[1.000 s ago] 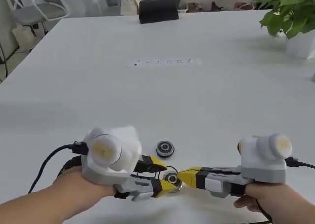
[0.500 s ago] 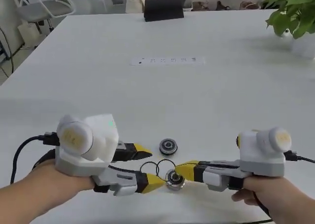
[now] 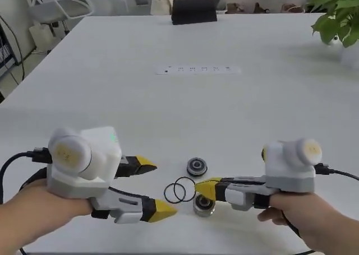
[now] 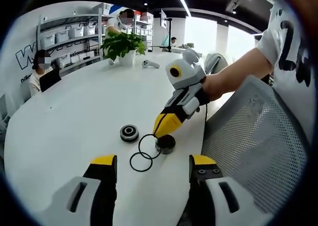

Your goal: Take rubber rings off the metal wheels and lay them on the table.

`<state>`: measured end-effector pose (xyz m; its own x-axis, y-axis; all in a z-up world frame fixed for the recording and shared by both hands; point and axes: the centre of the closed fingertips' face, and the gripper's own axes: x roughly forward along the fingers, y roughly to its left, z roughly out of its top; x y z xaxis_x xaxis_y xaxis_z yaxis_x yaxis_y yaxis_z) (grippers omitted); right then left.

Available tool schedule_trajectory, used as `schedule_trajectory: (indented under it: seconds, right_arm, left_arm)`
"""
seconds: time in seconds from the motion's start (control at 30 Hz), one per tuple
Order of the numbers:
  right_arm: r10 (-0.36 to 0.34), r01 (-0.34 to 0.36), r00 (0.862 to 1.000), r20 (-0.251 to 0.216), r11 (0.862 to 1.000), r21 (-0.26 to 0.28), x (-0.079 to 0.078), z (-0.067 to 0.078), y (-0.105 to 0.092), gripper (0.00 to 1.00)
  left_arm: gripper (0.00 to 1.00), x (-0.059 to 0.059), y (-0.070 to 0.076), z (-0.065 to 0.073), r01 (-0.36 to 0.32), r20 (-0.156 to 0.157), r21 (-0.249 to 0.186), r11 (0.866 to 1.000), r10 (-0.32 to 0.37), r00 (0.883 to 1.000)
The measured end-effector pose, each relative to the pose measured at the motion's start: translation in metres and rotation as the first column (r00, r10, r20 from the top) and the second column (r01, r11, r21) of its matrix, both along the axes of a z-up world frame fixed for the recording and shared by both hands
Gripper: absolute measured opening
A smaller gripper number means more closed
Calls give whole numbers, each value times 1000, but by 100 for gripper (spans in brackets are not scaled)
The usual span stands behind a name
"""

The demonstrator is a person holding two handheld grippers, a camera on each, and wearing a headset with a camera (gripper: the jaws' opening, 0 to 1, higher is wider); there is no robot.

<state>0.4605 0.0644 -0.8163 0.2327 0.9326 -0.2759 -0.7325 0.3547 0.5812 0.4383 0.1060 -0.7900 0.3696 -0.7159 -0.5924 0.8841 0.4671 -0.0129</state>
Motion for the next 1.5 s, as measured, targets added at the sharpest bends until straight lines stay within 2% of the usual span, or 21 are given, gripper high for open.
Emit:
schedule_trajectory:
  seconds: [0.47, 0.67, 1.07, 1.27, 1.5]
  right_arm:
    - [56, -56, 998, 4, 997, -57, 4, -7, 16, 0]
    - [65, -66, 998, -12, 994, -87, 8, -14, 20, 0]
    - [81, -84, 996, -28, 986, -142, 8, -26, 20, 0]
    - [80, -80, 997, -8, 982, -171, 11, -27, 18, 0]
    - [110, -103, 994, 20, 972, -213, 7, -32, 19, 3]
  left_arm:
    - [61, 2, 16, 4, -44, 5, 0, 999, 44, 999]
    - [61, 1, 22, 3, -59, 4, -1, 998, 59, 998]
    - [61, 2, 23, 1, -66, -3, -1, 998, 66, 998]
    - [61, 1, 23, -2, -61, -9, 4, 998, 61, 998]
    - [61, 1, 25, -3, -66, -11, 7, 998, 66, 998]
